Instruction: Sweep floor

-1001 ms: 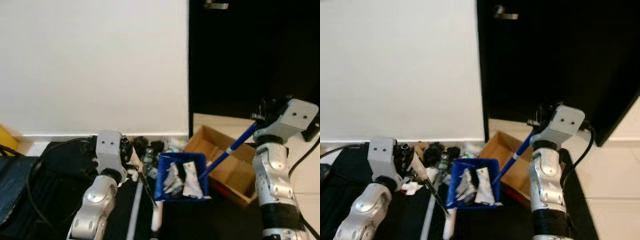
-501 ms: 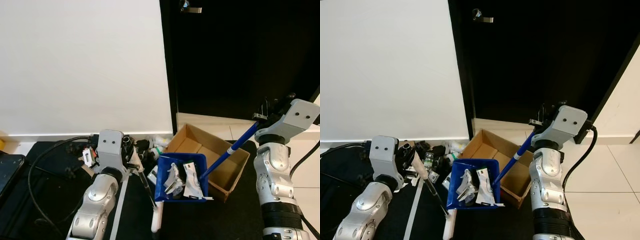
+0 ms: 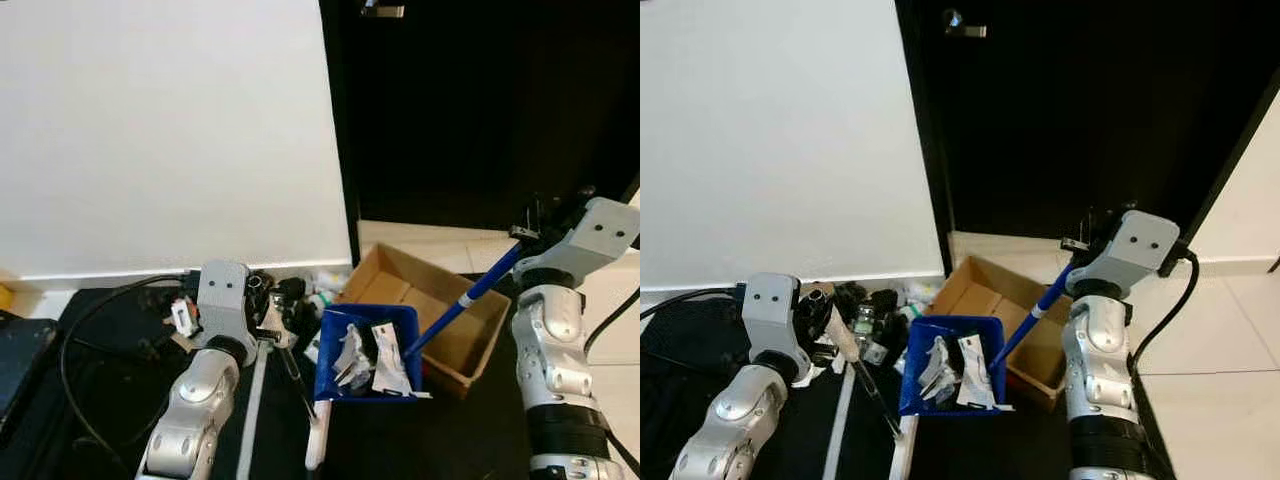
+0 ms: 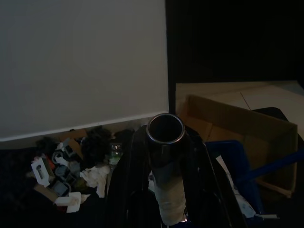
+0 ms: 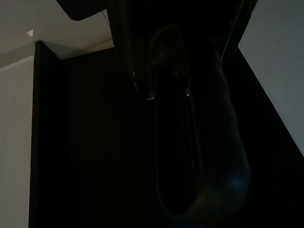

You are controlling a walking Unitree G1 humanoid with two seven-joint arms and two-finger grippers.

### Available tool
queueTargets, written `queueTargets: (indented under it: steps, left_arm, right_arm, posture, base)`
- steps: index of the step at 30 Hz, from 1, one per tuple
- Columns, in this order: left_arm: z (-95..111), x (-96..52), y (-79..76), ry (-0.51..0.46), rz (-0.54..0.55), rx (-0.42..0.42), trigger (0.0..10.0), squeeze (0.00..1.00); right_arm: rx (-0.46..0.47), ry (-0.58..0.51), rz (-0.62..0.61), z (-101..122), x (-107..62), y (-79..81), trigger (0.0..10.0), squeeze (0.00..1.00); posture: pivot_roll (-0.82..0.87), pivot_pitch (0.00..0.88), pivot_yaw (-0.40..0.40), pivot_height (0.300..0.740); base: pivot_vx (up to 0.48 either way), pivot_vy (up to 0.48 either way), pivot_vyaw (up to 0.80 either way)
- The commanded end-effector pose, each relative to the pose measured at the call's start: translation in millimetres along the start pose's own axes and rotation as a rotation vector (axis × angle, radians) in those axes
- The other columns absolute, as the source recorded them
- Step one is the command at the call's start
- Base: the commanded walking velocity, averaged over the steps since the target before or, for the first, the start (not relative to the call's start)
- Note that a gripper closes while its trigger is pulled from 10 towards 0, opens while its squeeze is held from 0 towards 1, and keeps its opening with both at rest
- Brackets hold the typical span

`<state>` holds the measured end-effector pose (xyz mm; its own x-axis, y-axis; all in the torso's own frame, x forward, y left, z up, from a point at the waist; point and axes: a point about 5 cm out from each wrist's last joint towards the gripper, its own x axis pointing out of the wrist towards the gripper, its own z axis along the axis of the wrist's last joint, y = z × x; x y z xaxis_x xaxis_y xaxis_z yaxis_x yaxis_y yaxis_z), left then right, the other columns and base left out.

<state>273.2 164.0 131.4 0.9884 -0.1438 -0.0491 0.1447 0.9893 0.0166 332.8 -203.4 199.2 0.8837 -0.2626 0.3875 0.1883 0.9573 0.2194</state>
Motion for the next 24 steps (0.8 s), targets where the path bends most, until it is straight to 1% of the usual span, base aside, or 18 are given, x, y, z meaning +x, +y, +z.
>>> queueTargets:
  steps: [1, 12, 15, 17, 22, 24]
  left_arm:
    - [1.1, -3.4, 7.4, -0.008, 0.031, 0.020, 10.0, 0.00]
    - [0.8, -3.0, 5.4, -0.006, 0.027, 0.019, 10.0, 0.00]
    - [0.6, -3.2, 5.1, -0.003, 0.028, 0.023, 10.0, 0.00]
    - [0.5, -3.4, 5.6, -0.002, 0.032, 0.021, 10.0, 0.00]
    - [0.0, -3.5, 5.4, 0.000, 0.035, 0.020, 10.0, 0.00]
    - [-0.5, -3.7, 5.0, 0.001, 0.035, 0.019, 10.0, 0.00]
  right_arm:
    - [0.031, -0.013, 0.013, 2.0, -1.1, 6.4, 10.0, 0.00]
    - [0.026, -0.014, 0.015, 2.4, -0.7, 5.9, 10.0, 0.00]
    - [0.000, -0.019, 0.035, 3.9, -0.1, 7.7, 10.0, 0.00]
    - [-0.027, -0.041, 0.060, 7.4, 0.5, 11.9, 10.0, 0.00]
    - [-0.036, -0.053, 0.075, 10.4, 1.4, 14.7, 10.0, 0.00]
    - [-0.045, -0.076, 0.086, 16.4, 3.6, 16.7, 10.0, 0.00]
  posture:
    - [0.08, 0.128, 0.100, 0.740]
    - [0.08, 0.129, 0.098, 0.740]
    - [0.08, 0.130, 0.098, 0.740]
    - [0.08, 0.132, 0.097, 0.740]
    - [0.08, 0.132, 0.095, 0.740]
    - [0.08, 0.134, 0.093, 0.740]
  base:
    - [0.000, 0.000, 0.00]
    - [0.000, 0.000, 0.00]
    - [0.000, 0.000, 0.00]
    - [0.000, 0.000, 0.00]
    - [0.000, 0.000, 0.00]
    - [0.000, 0.000, 0.00]
